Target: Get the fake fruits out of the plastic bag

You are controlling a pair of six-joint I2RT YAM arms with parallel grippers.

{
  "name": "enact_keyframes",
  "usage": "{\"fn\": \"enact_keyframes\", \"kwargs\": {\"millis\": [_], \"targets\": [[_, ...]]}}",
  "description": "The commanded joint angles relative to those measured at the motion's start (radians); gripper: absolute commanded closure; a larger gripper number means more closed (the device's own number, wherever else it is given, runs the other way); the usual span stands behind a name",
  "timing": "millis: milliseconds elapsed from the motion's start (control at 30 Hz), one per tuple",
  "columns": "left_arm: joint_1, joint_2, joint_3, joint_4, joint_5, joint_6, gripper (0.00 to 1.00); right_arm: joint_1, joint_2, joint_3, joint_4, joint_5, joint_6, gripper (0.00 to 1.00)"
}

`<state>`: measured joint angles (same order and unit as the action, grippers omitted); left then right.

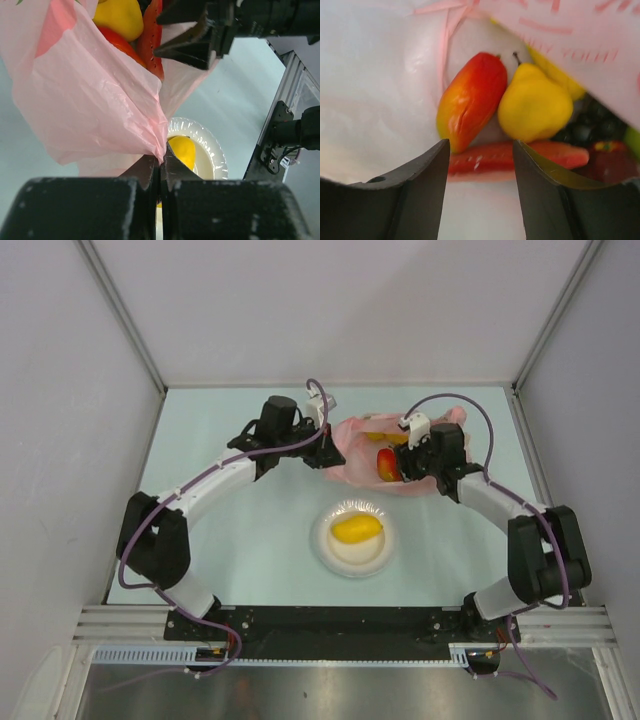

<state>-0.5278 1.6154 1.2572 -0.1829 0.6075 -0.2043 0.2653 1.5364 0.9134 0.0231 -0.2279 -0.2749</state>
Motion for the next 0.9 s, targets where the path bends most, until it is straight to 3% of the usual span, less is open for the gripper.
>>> {"fn": "enact_keyframes", "kwargs": {"millis": [0,133,267,367,567,733,800,867], "targets": [[-0.011,-0.034,0.024,0.031,0.023,0.043,1.00,0.008,-0.104,-0.048,0.039,0.041,0.065,0.41],[-0.015,-0.019,0.050,0.028,0.020,0.049,1.00,-0.020,-0.010,0.030,0.095,0.065,-0.003,0.38],[-0.023,-0.009,0.067,0.017,0.015,0.062,1.00,-0.038,0.105,0.120,0.135,0.116,-0.075,0.17],[-0.024,-0.003,0.079,0.010,0.009,0.071,1.00,-0.051,0.188,0.162,0.118,0.156,-0.135,0.09],[-0.026,0.009,0.090,0.011,0.015,0.072,1.00,-0.063,0.264,0.206,0.035,0.154,-0.185,0.05],[-0.029,0.018,0.088,0.013,0.012,0.074,1.00,-0.066,0.277,0.206,-0.018,0.116,-0.184,0.07],[-0.034,0.024,0.088,0.016,0.015,0.072,1.00,-0.067,0.265,0.206,-0.018,0.082,-0.194,0.21],[-0.035,0.031,0.094,0.016,0.015,0.072,1.00,-0.074,0.231,0.206,-0.018,0.061,-0.195,0.27]]}}
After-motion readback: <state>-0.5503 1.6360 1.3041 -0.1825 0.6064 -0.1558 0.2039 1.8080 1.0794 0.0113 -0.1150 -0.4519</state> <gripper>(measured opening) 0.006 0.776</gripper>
